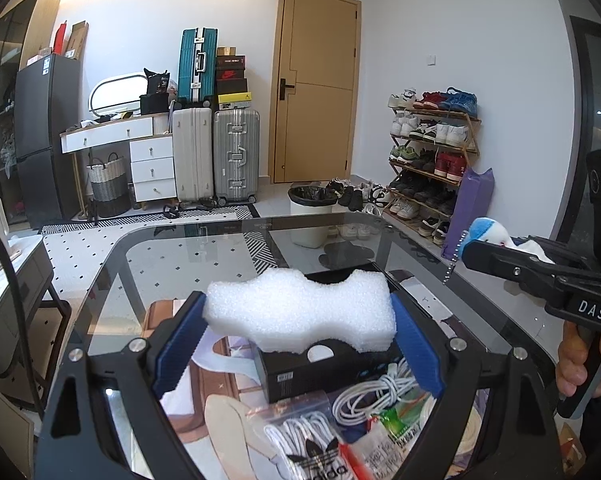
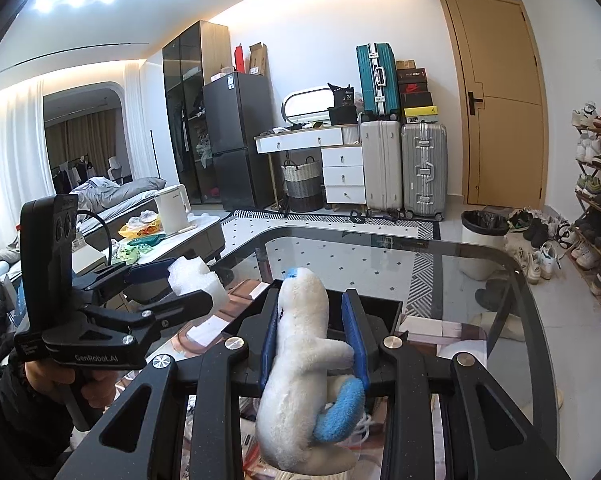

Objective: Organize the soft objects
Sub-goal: 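Carry the plush toy and foam block over the black box with both grippers, then open the left gripper to drop the foam into the box while the right drops the plush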

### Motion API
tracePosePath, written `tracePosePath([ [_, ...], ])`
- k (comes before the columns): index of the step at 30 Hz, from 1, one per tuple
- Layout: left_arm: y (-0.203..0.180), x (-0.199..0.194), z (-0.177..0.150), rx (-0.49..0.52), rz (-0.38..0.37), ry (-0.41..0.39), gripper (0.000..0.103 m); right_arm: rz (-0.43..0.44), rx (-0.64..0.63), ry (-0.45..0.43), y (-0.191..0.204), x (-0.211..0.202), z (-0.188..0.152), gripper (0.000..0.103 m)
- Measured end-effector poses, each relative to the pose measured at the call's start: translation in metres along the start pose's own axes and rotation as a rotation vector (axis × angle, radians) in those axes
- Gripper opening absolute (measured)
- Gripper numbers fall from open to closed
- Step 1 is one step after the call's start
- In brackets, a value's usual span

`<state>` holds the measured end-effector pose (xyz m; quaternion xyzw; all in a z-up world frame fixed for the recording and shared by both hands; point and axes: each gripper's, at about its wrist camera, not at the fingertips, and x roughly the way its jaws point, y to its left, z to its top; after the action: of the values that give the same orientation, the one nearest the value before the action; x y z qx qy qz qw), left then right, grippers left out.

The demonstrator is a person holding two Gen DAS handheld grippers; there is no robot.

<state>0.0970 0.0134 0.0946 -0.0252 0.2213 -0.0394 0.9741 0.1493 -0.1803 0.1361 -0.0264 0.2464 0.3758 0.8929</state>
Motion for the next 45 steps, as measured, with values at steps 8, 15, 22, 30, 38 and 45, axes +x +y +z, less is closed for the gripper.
tracePosePath([
  [8, 0.003, 0.031, 0.005, -0.005, 0.023, 0.029, 0.089, 0.011, 0.024, 0.039, -0.02, 0.033, 0.011, 0.03],
  [15, 0.005, 0.06, -0.001, -0.021, 0.046, 0.065, 0.089, 0.033, 0.074, 0.08, -0.036, 0.065, 0.011, 0.03],
  [22, 0.003, 0.08, -0.01, 0.003, 0.065, 0.105, 0.089, 0.029, 0.082, 0.136, -0.043, 0.101, 0.007, 0.03],
  [30, -0.001, 0.095, -0.014, 0.042, 0.092, 0.131, 0.09, 0.038, 0.082, 0.192, -0.047, 0.133, 0.0, 0.03],
  [38, -0.004, 0.102, -0.017, 0.083, 0.119, 0.149, 0.09, 0.038, 0.059, 0.255, -0.044, 0.153, -0.014, 0.03],
  [45, -0.004, 0.107, -0.023, 0.101, 0.119, 0.187, 0.091, 0.037, 0.041, 0.295, -0.039, 0.17, -0.02, 0.03],
])
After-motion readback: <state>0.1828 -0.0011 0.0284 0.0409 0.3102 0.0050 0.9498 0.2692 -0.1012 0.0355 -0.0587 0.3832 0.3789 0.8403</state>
